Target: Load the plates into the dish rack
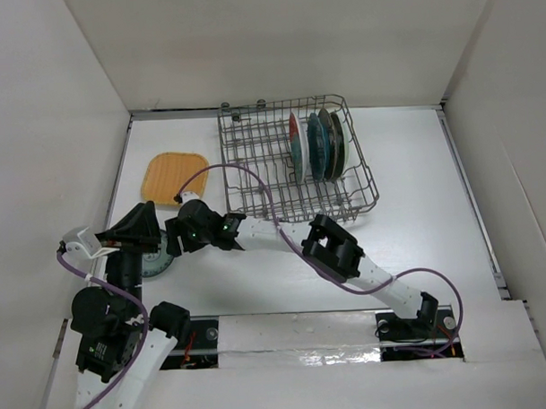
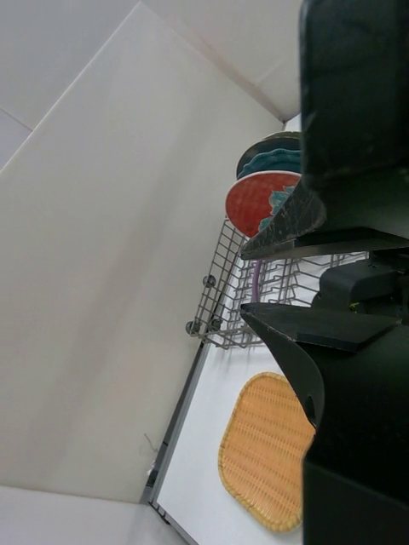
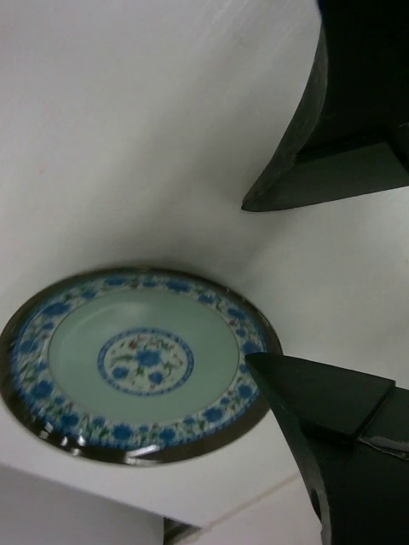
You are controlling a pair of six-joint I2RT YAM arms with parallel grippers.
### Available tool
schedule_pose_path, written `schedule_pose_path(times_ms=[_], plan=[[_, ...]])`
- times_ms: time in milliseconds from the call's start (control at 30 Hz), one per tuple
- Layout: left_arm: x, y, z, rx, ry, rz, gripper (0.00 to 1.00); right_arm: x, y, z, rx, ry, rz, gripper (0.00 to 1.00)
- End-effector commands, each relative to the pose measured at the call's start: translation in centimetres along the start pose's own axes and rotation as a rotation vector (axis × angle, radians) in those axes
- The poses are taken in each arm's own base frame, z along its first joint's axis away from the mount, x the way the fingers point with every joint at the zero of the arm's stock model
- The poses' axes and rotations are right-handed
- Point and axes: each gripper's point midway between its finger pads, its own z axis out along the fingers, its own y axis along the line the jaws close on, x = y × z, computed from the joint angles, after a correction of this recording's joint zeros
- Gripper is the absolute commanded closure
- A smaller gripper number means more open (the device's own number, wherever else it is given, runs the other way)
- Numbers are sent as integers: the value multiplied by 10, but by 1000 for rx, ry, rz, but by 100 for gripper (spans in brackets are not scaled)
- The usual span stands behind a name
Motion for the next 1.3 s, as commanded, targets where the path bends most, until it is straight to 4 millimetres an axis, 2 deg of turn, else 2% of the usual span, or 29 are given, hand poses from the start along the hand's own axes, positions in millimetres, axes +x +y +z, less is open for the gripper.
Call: schedule_pose_path(times_ms=[0, 133, 167, 200, 300, 367, 400, 433, 500, 533, 567, 633, 667, 733, 767, 800, 867, 900, 1000, 1033, 1100, 1133, 1167, 1233, 1267], plan=[[-1, -3, 3, 13, -9, -1, 76, -1, 5, 4, -47, 27, 51, 29], [1, -1, 5, 0, -2, 3, 76, 17, 8, 16, -104, 68, 94, 34], [1, -1, 5, -1, -1, 4, 76, 14, 10, 16, -113, 60, 98, 35], [2, -1, 5, -5, 2, 6, 76, 20, 10, 20, -123, 73, 107, 37], [3, 0, 6, -10, 6, 10, 76, 22, 14, 25, -152, 80, 134, 46], [3, 1, 6, -14, 6, 10, 76, 24, 17, 29, -177, 77, 158, 57], [3, 1, 6, -14, 6, 12, 76, 21, 12, 30, -177, 69, 169, 62], [3, 1, 6, -13, 5, 13, 76, 20, 11, 30, -174, 60, 172, 74], [1, 1, 5, -13, 0, 12, 76, 16, 13, 28, -177, 47, 174, 89], [1, 1, 5, -14, 0, 12, 76, 21, 7, 28, -165, 46, 178, 100], [1, 1, 5, -16, -1, 12, 76, 6, 17, 19, -189, 5, 181, 100], [1, 2, 6, -19, -1, 15, 76, 2, 17, 13, -201, -31, 185, 100], [1, 2, 6, -22, -2, 13, 76, -11, 26, 1, -218, -59, 180, 100], [1, 3, 6, -27, -2, 14, 76, -24, 35, -9, -246, -98, 171, 100], [1, 4, 6, -29, -4, 14, 76, -23, 32, -13, -237, -101, 168, 100], [1, 4, 6, -33, -3, 14, 76, -34, 47, -27, -256, -137, 156, 100], [1, 5, 6, -38, -3, 15, 76, -42, 59, -39, -274, -174, 133, 100], [0, 6, 6, -42, -6, 15, 76, -51, 70, -52, -287, -204, 123, 100], [-1, 7, 6, -48, -10, 14, 76, -68, 78, -71, -269, -270, 89, 100], [-2, 8, 5, -55, -14, 14, 76, -74, 90, -84, -283, -286, 76, 100], [-4, 9, 5, -58, -23, 11, 76, -92, 93, -101, -236, -355, 53, 100], [-4, 10, 4, -61, -24, 11, 76, -93, 87, -100, -206, -364, 43, 100], [-6, 10, 4, -61, -29, 9, 76, -104, 89, -112, -192, -393, 31, 100], [-7, 10, 2, -58, -35, 4, 76, -112, 72, -119, -87, -430, 2, 100], [-8, 9, 1, -56, -39, 1, 76, -122, 69, -131, -54, -460, -7, 100]])
